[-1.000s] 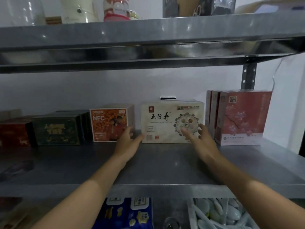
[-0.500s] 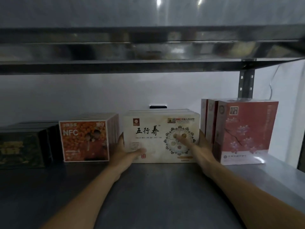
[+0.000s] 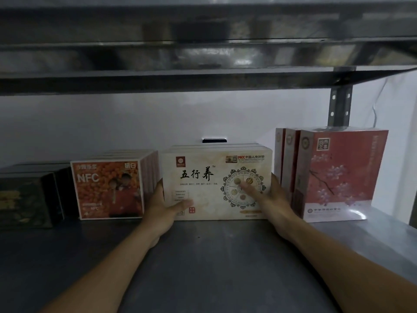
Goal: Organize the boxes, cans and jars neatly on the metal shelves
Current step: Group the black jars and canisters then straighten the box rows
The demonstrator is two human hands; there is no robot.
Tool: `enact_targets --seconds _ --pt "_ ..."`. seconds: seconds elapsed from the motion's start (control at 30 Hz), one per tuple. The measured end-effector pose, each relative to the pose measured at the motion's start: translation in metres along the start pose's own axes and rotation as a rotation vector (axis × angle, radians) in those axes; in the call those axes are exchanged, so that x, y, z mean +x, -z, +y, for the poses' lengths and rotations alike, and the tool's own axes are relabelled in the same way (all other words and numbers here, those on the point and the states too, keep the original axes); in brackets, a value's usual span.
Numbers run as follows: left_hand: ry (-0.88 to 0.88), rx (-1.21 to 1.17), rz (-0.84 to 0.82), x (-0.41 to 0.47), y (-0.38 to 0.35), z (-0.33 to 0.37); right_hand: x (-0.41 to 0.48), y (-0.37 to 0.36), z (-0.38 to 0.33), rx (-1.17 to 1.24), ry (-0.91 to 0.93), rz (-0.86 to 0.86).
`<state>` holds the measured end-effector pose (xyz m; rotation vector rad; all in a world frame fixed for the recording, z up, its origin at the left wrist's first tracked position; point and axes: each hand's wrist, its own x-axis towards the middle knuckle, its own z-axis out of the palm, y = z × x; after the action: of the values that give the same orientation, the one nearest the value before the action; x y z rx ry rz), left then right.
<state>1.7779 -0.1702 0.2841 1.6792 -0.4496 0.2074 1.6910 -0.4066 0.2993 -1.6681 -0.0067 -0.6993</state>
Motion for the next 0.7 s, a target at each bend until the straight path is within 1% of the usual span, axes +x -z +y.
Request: enact_targets --seconds 0.27,0.43,0.7 --pt "0.011 -0.014 0.02 -0.0014 0.0006 0.0006 0.0028 0.0016 0.0076 -0.014 0.018 -0.053" --pt "0.015 -0.014 0.026 -0.0016 0.0009 0.0021 0.0033 0.0006 0.0066 -0.038 0.035 -0.039" --pt "0.031 -0.044 0.03 -0.0013 0.002 0.0011 0.0008 -0.0005 0.0036 -0.059 0.005 -0.02"
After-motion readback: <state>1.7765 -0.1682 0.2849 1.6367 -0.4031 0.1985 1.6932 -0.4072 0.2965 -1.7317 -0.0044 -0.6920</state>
